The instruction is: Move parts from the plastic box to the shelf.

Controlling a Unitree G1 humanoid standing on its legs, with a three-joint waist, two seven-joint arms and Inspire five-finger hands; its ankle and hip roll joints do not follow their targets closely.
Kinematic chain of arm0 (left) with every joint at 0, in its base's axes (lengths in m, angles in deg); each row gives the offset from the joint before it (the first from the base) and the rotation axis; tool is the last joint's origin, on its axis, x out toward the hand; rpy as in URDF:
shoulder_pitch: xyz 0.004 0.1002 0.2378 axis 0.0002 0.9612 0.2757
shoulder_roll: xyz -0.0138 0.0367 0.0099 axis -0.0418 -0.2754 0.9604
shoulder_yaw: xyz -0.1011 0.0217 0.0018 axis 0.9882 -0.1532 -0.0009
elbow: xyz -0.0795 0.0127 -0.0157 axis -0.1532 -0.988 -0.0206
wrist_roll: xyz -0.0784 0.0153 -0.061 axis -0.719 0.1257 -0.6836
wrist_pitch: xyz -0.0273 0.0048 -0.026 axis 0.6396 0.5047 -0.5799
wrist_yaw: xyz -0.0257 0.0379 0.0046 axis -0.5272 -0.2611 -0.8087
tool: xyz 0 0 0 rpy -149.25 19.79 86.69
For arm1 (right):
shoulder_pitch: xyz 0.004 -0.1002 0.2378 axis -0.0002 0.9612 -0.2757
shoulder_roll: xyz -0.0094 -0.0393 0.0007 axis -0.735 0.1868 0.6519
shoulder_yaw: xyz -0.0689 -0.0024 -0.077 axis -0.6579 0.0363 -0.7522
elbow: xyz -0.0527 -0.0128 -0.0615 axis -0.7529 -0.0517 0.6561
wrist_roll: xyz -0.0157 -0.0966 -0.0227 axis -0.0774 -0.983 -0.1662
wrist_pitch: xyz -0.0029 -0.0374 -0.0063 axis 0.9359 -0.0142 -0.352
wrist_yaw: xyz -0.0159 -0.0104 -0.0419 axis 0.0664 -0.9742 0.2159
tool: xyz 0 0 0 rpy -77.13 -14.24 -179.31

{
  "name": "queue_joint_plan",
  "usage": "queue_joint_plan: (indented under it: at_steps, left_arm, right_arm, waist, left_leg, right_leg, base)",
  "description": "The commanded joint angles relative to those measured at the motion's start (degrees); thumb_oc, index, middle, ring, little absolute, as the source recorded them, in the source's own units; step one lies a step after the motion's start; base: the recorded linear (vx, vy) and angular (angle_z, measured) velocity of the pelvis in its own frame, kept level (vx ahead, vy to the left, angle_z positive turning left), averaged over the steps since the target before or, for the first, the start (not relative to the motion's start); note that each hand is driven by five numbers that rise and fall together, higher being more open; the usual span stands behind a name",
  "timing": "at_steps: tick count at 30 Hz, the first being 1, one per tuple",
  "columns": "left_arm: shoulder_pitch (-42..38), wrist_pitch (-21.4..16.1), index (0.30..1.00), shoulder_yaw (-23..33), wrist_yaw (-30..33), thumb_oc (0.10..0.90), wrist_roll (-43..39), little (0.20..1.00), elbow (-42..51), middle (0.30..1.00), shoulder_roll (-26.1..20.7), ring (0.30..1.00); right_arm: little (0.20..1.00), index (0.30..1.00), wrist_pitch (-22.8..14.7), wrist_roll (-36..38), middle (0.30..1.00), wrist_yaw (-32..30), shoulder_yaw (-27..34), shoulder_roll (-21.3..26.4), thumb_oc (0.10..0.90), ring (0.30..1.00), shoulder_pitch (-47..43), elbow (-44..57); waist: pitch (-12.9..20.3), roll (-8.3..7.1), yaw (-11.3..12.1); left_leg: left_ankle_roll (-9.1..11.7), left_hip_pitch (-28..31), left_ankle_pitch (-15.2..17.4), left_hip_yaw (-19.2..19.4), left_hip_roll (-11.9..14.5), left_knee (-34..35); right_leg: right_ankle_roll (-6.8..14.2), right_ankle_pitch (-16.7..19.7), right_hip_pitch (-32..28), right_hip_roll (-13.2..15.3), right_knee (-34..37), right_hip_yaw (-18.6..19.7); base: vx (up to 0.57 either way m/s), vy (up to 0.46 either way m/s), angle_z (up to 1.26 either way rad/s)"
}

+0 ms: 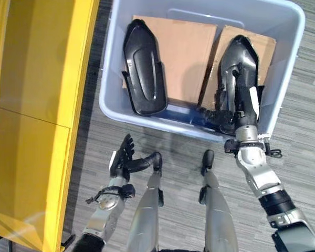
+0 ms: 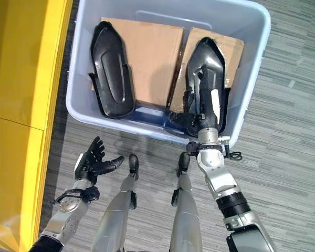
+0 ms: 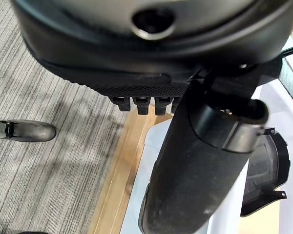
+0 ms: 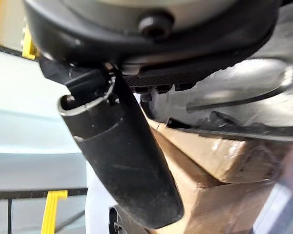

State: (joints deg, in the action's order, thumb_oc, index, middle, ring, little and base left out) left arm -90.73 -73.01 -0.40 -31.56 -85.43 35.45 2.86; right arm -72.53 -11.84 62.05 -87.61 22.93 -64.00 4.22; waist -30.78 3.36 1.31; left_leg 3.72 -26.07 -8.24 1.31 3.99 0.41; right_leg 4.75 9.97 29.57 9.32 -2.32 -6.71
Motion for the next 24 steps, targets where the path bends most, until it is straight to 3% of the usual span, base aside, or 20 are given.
queue_joint_plan:
  at_steps: [1, 8, 15, 20, 22, 24]
  left_arm:
    - [4.06, -3.0, 1.0, 2.94, 0.77, 0.9, 0.66, 1.0, 5.84, 1.0, -1.61, 1.0]
    - [4.72, -3.23, 1.0, 3.5, 1.23, 0.9, 1.34, 1.0, 5.67, 1.0, -1.76, 1.0]
    - [4.92, -3.56, 1.0, 3.05, 1.44, 0.9, 1.07, 1.0, 5.42, 1.0, -1.69, 1.0]
    - [4.51, -3.42, 1.0, 2.52, 1.24, 0.9, 0.58, 1.0, 4.98, 1.0, -1.51, 1.0]
    - [4.49, -2.88, 1.0, 1.61, 1.04, 0.9, -0.18, 1.0, 4.9, 1.0, -1.39, 1.0]
    - [4.41, -2.69, 1.0, 1.45, 1.04, 0.9, -0.28, 1.0, 4.79, 1.0, -1.47, 1.0]
  right_arm:
    - [1.0, 1.0, -6.51, -2.26, 1.0, 0.56, 1.79, 1.14, 0.9, 1.0, -2.63, 7.38]
    - [1.0, 1.0, -7.22, -0.08, 1.0, 1.07, 2.39, -0.64, 0.9, 1.0, 3.07, 8.08]
    - [1.0, 1.0, -7.02, 3.45, 1.0, -0.08, 1.54, -2.87, 0.9, 1.0, 1.67, 2.6]
    - [1.0, 1.0, -7.8, 12.68, 1.0, 0.92, 0.45, -5.63, 0.9, 1.0, -1.71, -4.22]
    - [1.0, 1.0, -9.34, 22.96, 1.0, 2.32, 0.62, -7.65, 0.9, 1.0, -4.0, -8.28]
    - [1.0, 1.0, -9.78, 26.12, 1.0, 2.5, 0.91, -8.12, 0.9, 1.0, -4.81, -9.85]
  waist:
    - [1.0, -2.43, -0.64]
    - [0.99, -2.9, -1.47]
    - [0.98, -2.54, -1.37]
    - [0.98, -2.22, -0.86]
    - [0.98, -2.07, -0.43]
    - [0.98, -2.05, -0.34]
  left_leg:
    - [0.37, 1.49, 3.75, -0.63, 2.24, -4.29]
    - [0.51, 1.55, 3.64, -0.49, 2.41, -4.05]
    - [0.64, 1.69, 3.8, -0.29, 2.52, -3.88]
    - [0.74, 1.46, 3.31, -0.4, 2.49, -3.66]
    - [0.83, 1.51, 3.39, -0.6, 2.61, -3.6]
    - [0.83, 1.46, 3.36, -0.66, 2.64, -3.56]
  right_leg:
    - [3.29, -3.71, -1.77, 3.93, -5.41, -0.46]
    - [3.35, -3.52, -1.81, 3.81, -5.15, -0.45]
    - [3.39, -3.58, -1.66, 3.79, -5.12, -0.34]
    - [3.22, -3.36, -1.38, 3.74, -5.07, -0.28]
    - [3.15, -3.68, -1.25, 3.7, -5.36, -0.41]
    - [3.13, -3.71, -1.19, 3.68, -5.41, -0.44]
  base:
    - [0.0, 0.0, 0.0]
    - [0.0, 0.0, 0.0]
    - [0.0, 0.0, 0.0]
    - [0.0, 0.0, 0.0]
    - [0.0, 0.0, 0.0]
    - [0.0, 0.0, 0.0]
